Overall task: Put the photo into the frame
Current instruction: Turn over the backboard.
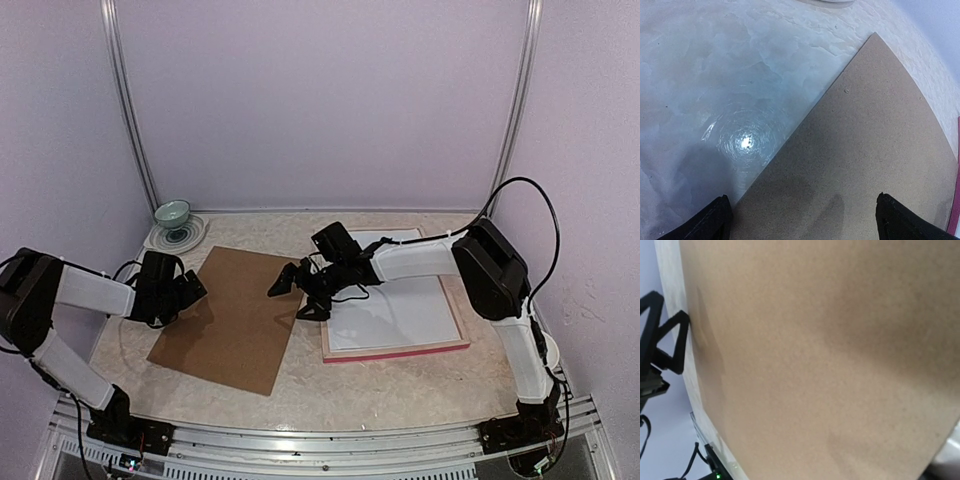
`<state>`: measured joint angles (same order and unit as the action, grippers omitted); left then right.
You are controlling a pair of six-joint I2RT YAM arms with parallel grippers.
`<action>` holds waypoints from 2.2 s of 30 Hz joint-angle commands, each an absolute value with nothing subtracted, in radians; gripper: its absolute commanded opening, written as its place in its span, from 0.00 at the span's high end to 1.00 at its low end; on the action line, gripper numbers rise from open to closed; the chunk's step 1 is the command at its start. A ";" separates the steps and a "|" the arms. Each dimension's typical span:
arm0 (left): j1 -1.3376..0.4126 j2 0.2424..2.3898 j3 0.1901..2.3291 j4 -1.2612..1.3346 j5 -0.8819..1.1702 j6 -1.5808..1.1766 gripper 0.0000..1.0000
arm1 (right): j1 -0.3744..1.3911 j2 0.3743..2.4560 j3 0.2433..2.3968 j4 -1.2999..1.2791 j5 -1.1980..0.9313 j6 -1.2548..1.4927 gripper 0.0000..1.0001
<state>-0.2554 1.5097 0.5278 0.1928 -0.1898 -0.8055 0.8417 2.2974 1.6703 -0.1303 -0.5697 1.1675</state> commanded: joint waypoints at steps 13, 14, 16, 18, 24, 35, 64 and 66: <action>-0.305 1.479 0.465 0.055 0.012 -0.876 0.01 | 0.861 2.177 1.667 0.074 -0.670 1.122 0.01; -0.306 1.476 0.465 0.056 0.020 -0.878 0.01 | 0.860 2.173 1.661 0.073 -0.670 1.121 0.01; -0.310 1.469 0.464 0.058 0.029 -0.882 0.01 | 0.857 2.162 1.646 0.072 -0.671 1.118 0.01; -0.319 1.458 0.462 0.062 0.037 -0.889 0.01 | 0.850 2.146 1.622 0.076 -0.667 1.118 0.01; -0.394 1.425 0.460 0.085 0.051 -0.941 0.01 | 0.818 2.099 1.540 0.104 -0.669 1.124 0.01; -0.535 1.487 0.498 0.116 0.025 -1.004 0.01 | 0.719 1.989 1.326 0.121 -0.650 1.103 0.01; -0.592 1.507 0.468 0.111 0.003 -1.039 0.01 | 0.671 1.995 1.267 -0.020 -0.630 0.994 0.01; -0.592 1.508 0.467 0.112 0.003 -1.039 0.01 | 0.670 1.990 1.260 -0.019 -0.630 0.994 0.01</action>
<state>-0.5549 1.4662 0.5091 0.1871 -0.1295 -0.9916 0.6643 2.0212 1.2819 -0.0238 -0.5869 1.0054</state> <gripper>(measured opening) 0.988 0.993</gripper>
